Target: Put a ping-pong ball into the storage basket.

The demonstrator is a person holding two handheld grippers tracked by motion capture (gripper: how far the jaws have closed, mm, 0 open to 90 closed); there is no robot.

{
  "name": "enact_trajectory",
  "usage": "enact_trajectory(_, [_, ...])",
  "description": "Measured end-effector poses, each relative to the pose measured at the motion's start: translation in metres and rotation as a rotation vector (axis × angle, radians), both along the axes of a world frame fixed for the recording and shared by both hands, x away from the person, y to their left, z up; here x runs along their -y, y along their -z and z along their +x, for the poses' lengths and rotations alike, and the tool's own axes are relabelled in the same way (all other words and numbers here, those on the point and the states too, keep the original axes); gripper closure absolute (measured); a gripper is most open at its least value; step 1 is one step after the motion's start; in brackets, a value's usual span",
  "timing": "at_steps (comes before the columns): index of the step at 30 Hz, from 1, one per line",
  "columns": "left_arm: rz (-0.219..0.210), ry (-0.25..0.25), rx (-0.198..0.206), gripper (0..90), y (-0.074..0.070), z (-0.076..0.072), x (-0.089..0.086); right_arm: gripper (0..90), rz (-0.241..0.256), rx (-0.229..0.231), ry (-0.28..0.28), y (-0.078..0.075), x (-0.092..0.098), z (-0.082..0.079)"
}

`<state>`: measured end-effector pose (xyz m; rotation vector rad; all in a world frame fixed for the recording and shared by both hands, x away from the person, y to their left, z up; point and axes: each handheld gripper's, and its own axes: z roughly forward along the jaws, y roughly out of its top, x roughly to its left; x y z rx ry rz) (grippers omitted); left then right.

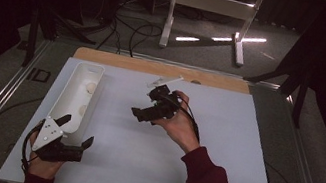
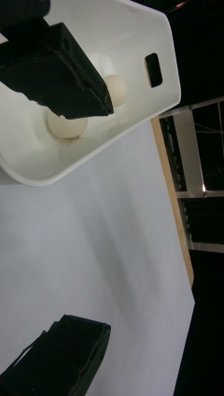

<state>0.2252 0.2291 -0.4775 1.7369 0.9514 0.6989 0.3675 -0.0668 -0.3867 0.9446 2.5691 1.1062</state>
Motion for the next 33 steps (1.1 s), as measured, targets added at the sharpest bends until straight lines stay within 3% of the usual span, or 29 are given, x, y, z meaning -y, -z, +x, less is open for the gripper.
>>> enact_trajectory(13, [-0.012,-0.015,-0.010,0.2,0.000,0.002,-0.001,7.5,0.033,0.015,0.107,0.020,0.072,-0.026])
enact_trajectory(23, [-0.024,-0.018,-0.014,0.2,-0.002,0.004,-0.002,7.6,0.060,0.052,0.232,0.035,0.141,-0.053])
enact_trajectory(26, [-0.028,-0.019,-0.016,0.2,-0.003,0.005,-0.002,7.6,0.065,0.053,0.253,0.039,0.151,-0.059])
enact_trajectory(28, [-0.028,-0.018,-0.018,0.2,-0.003,0.005,-0.001,7.6,0.076,0.089,0.268,0.044,0.164,-0.070])
enact_trajectory(33, [-0.038,-0.022,-0.021,0.2,-0.004,0.006,-0.003,7.6,0.091,0.124,0.309,0.055,0.185,-0.088])
